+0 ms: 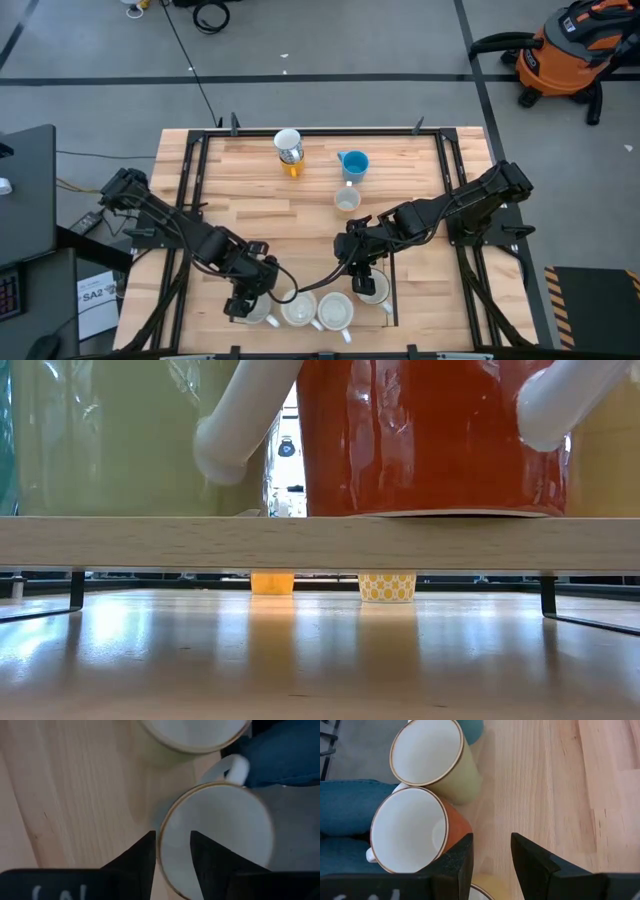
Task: Place coffee mugs
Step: Adjust the mugs on the shelf
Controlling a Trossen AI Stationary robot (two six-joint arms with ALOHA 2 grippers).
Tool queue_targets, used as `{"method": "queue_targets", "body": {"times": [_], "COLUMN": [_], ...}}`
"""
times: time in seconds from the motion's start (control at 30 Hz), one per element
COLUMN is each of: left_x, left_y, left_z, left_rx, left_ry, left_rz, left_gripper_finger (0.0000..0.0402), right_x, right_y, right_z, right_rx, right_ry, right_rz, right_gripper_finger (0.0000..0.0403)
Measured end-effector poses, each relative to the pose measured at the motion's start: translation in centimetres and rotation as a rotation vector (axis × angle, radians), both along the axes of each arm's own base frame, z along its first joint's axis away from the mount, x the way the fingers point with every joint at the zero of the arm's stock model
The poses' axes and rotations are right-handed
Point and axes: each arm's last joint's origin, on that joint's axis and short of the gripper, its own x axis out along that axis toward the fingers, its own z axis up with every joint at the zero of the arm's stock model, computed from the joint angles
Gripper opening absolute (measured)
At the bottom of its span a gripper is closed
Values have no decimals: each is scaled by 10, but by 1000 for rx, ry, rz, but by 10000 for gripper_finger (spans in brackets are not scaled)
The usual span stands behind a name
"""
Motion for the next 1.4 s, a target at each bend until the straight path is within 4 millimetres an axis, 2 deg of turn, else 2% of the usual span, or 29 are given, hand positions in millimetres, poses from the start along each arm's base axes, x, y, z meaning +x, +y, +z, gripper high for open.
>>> {"method": "queue_targets", "body": {"times": [0.23,0.4,0.6,0.97,1.4], "left_x": [13,25,38,58,60], "left_y": [2,4,8,-2,-7], "left_z": [29,36,28,-5,-11], "left_rx": [-58,-68,-23,38,29], "left_ry": [-141,-280,-305,-235,-217], "left_rz": [37,116,215,215,197], "left_gripper_finger": [128,128,128,128,128], "right_x": [0,0,-1,-4,-6], "right_y": [0,0,0,6,9], "right_z": [0,0,-1,-2,-2], "right_rx": [0,0,15,36,35], "right_ry": [0,0,14,41,43], "right_rz": [0,0,11,52,61], "right_gripper_finger": [137,137,137,137,137]}}
